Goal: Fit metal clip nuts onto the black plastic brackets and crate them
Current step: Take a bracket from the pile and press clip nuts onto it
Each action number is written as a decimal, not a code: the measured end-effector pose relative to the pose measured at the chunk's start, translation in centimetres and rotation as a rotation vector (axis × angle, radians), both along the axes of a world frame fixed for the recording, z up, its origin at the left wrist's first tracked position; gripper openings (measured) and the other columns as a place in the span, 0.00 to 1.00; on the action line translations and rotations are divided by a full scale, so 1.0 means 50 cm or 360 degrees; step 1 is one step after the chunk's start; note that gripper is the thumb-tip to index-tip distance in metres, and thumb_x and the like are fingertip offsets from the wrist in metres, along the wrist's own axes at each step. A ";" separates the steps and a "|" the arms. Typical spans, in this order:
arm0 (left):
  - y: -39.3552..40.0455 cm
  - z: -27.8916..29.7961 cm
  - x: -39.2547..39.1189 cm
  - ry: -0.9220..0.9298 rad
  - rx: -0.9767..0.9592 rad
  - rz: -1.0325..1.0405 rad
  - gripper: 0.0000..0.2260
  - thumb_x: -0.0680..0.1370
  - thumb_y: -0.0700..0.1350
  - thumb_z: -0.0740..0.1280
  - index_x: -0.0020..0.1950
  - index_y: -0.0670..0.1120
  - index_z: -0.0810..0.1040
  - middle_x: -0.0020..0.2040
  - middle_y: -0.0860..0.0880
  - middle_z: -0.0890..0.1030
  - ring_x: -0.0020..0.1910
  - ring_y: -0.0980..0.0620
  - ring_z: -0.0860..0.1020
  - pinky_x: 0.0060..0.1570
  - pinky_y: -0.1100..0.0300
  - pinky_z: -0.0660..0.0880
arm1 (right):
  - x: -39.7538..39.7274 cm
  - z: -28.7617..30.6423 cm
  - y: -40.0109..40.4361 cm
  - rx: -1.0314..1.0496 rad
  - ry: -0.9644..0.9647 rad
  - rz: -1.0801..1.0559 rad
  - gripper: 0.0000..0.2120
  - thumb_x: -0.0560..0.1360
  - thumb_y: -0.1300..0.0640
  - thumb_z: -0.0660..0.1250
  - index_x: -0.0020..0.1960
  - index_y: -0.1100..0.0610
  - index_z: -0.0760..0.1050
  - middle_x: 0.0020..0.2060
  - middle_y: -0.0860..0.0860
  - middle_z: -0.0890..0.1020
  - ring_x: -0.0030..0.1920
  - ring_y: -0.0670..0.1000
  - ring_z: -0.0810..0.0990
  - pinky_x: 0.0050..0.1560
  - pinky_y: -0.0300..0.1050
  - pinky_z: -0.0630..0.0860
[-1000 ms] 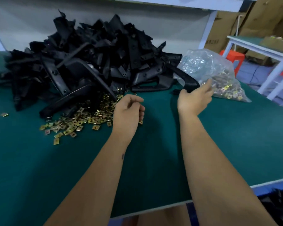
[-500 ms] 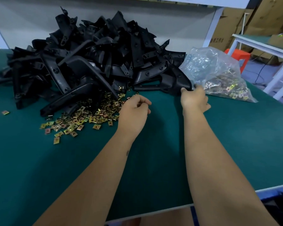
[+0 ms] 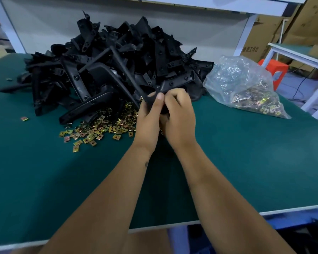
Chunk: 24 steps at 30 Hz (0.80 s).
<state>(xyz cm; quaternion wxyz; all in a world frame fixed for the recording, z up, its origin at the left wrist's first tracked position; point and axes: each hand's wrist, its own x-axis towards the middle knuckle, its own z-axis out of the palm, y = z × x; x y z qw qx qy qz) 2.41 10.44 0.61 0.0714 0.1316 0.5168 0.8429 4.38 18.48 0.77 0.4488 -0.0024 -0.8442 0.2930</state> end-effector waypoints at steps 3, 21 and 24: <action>0.003 0.001 -0.013 -0.0262 0.0083 0.0134 0.08 0.84 0.44 0.61 0.61 0.49 0.77 0.61 0.46 0.81 0.62 0.45 0.79 0.67 0.45 0.73 | 0.000 -0.015 0.035 0.0202 -0.0208 -0.0077 0.21 0.72 0.62 0.68 0.63 0.51 0.73 0.55 0.49 0.74 0.52 0.52 0.76 0.45 0.49 0.76; -0.064 -0.006 -0.089 0.0051 -0.0131 0.0191 0.09 0.83 0.40 0.64 0.43 0.47 0.78 0.47 0.43 0.76 0.48 0.48 0.78 0.46 0.59 0.81 | -0.006 -0.017 0.065 0.0300 -0.1059 0.0112 0.03 0.74 0.57 0.66 0.45 0.57 0.74 0.38 0.49 0.73 0.43 0.53 0.72 0.40 0.51 0.71; -0.073 -0.001 -0.100 0.0058 -0.0085 0.0180 0.05 0.83 0.41 0.63 0.50 0.47 0.79 0.53 0.38 0.79 0.52 0.42 0.81 0.46 0.58 0.81 | -0.012 -0.021 0.069 0.0183 -0.1062 0.0068 0.02 0.75 0.56 0.67 0.44 0.53 0.74 0.37 0.45 0.73 0.41 0.50 0.73 0.37 0.46 0.68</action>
